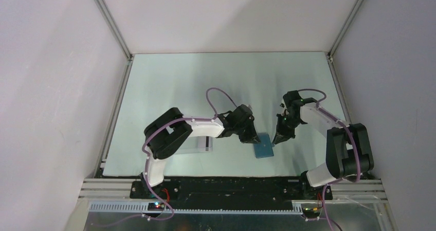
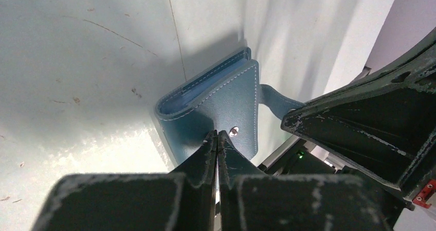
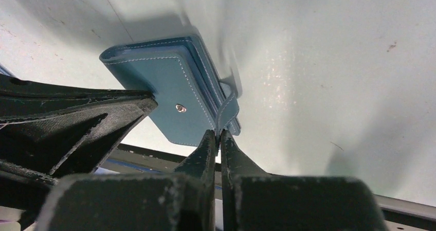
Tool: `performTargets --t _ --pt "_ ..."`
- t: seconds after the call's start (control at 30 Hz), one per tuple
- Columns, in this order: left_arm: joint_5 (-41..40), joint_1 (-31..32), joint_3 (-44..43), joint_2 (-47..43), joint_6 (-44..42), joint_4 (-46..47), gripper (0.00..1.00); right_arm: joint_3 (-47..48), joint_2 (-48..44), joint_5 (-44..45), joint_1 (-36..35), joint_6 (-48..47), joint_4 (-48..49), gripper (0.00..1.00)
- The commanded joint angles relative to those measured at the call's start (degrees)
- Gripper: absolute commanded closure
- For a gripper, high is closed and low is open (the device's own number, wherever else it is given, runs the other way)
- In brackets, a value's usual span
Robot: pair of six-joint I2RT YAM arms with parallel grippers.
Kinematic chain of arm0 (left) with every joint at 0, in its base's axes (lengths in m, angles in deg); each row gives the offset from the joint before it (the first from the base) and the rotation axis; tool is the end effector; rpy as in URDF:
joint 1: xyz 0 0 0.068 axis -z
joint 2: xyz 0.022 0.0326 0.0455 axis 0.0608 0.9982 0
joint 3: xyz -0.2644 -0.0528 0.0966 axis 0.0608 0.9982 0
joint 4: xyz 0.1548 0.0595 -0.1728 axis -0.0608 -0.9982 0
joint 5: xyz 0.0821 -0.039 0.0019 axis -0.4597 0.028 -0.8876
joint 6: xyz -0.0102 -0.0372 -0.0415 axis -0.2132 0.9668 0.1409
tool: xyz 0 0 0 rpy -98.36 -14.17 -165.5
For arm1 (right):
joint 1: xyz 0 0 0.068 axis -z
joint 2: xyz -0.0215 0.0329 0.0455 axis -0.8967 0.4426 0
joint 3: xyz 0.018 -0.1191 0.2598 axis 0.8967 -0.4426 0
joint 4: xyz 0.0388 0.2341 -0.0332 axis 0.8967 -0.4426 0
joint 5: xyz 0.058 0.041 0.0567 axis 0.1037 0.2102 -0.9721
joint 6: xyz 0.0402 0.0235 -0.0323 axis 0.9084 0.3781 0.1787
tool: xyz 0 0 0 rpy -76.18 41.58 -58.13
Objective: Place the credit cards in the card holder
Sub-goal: Close the card holder at the center of the board.
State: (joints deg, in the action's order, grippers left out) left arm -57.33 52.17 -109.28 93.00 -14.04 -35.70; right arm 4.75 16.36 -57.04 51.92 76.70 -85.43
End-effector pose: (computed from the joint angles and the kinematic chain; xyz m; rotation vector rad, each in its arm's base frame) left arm 0.2173 -0.3362 0.1633 -0.0586 2.7620 -1.1240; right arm 0.2197 0.0575 0.2012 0.2007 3.0694 0.4825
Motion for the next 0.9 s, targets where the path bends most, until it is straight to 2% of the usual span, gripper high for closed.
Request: performTargets --t 0.0,0.27,0.47,0.53,0.57,0.63,0.7,0.87 --pt "-2.8 0.3 -2.0 0.9 -3.0 -5.2 0.96 1.8 -0.3 0.0 -1.1 -0.3 0.1 1.00" --pt "-2.6 0.8 -3.7 1.8 -3.7 -6.7 0.96 2.8 0.4 -2.7 -5.4 1.6 1.9 1.00" --pt "-2.3 0.9 -4.0 1.7 -4.3 -7.0 0.96 2.8 4.9 -3.6 -9.4 3.4 5.4 0.93" --pt "-2.2 0.9 -4.0 1.5 -4.6 -7.3 0.96 2.7 6.0 -4.6 -9.8 3.5 6.2 0.80" --pt "-2.2 0.9 -4.0 1.4 -4.7 -7.2 0.96 2.7 6.0 -5.5 -9.9 3.5 6.4 0.69" --pt "-2.0 0.9 -4.0 1.2 -5.0 -7.3 0.95 2.7 5.0 -7.4 -9.9 3.3 7.2 0.55" --pt "-1.7 0.8 -4.1 0.7 -5.3 -7.2 0.95 2.7 3.8 -9.0 -9.5 3.5 7.9 0.47" --pt "-0.8 0.7 -4.3 -1.2 -6.5 -7.3 0.94 2.7 1.6 -13.7 -7.2 3.3 8.7 0.38"
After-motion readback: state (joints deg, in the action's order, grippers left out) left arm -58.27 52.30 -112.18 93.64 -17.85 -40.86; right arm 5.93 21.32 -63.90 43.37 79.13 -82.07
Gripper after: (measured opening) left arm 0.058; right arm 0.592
